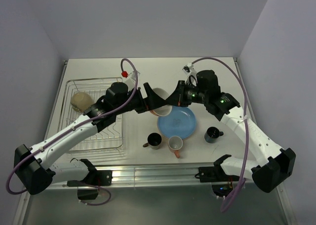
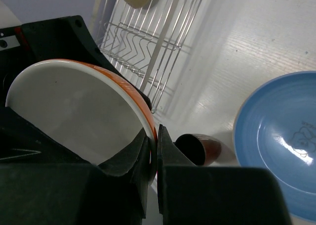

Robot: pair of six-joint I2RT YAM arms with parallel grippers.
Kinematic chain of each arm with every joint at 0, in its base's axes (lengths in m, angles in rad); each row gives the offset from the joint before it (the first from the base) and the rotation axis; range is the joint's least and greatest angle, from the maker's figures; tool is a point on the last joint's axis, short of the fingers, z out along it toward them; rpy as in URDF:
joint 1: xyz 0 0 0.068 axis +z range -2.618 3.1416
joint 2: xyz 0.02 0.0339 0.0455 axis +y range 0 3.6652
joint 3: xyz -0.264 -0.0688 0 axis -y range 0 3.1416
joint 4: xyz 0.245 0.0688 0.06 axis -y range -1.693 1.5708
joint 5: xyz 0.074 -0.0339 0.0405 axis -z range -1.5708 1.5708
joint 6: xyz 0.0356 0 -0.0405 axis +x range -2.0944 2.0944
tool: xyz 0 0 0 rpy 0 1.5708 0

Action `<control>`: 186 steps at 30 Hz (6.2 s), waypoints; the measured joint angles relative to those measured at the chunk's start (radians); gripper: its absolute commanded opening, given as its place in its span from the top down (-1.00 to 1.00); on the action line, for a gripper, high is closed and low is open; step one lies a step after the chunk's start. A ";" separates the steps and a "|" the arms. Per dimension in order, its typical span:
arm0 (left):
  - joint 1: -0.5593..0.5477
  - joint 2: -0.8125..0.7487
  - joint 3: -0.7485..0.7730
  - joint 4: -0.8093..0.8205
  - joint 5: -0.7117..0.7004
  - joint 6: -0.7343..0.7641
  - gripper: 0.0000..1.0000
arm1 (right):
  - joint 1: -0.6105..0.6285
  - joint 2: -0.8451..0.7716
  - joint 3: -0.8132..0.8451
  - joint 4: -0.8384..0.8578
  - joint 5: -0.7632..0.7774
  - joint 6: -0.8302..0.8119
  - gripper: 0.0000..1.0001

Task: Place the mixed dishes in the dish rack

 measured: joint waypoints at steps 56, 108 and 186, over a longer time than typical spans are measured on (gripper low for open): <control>0.064 -0.042 0.346 -0.702 -0.615 0.080 1.00 | 0.028 -0.199 -0.014 -0.089 0.337 -0.056 -0.99; 0.328 -0.116 0.230 -0.634 -0.607 0.423 1.00 | 0.022 0.087 -0.087 0.038 0.018 -0.046 -0.99; -0.150 -0.002 0.170 -0.256 -0.342 -0.159 -0.96 | -0.138 0.060 -0.304 0.581 -0.444 0.399 1.00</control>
